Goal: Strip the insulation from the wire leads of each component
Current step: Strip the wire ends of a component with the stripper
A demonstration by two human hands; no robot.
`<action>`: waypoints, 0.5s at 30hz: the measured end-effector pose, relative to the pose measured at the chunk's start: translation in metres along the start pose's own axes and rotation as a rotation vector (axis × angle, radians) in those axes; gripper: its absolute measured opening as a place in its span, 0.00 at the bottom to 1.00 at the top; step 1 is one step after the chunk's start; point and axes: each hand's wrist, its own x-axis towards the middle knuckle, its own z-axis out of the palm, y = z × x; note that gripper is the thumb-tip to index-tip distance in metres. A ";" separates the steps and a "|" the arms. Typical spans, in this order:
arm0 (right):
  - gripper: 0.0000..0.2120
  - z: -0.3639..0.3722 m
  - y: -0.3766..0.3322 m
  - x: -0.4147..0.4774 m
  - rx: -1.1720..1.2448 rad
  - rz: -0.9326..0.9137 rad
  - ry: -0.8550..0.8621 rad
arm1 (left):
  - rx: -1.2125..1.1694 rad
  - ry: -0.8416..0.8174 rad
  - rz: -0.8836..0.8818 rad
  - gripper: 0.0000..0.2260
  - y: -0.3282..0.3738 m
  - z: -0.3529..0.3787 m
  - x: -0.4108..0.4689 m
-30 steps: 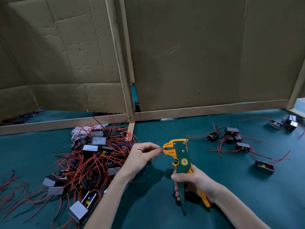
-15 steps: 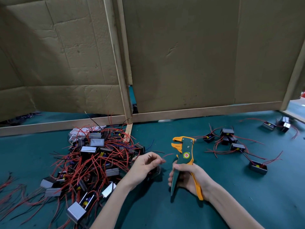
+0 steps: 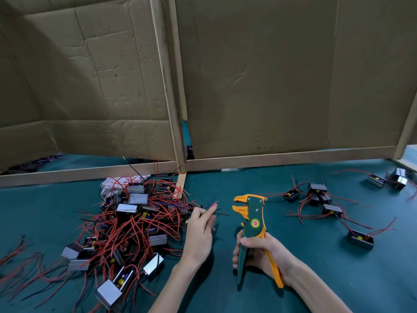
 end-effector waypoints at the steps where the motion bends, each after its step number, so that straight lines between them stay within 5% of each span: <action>1: 0.13 0.000 0.000 -0.001 -0.018 0.004 -0.014 | -0.026 0.040 0.022 0.12 0.000 0.001 -0.001; 7: 0.11 0.001 -0.003 -0.006 -0.108 0.035 -0.092 | -0.210 0.126 0.017 0.12 0.004 -0.002 -0.006; 15: 0.09 0.000 -0.004 -0.007 -0.119 0.058 -0.094 | -0.075 0.038 0.086 0.09 0.011 -0.009 -0.005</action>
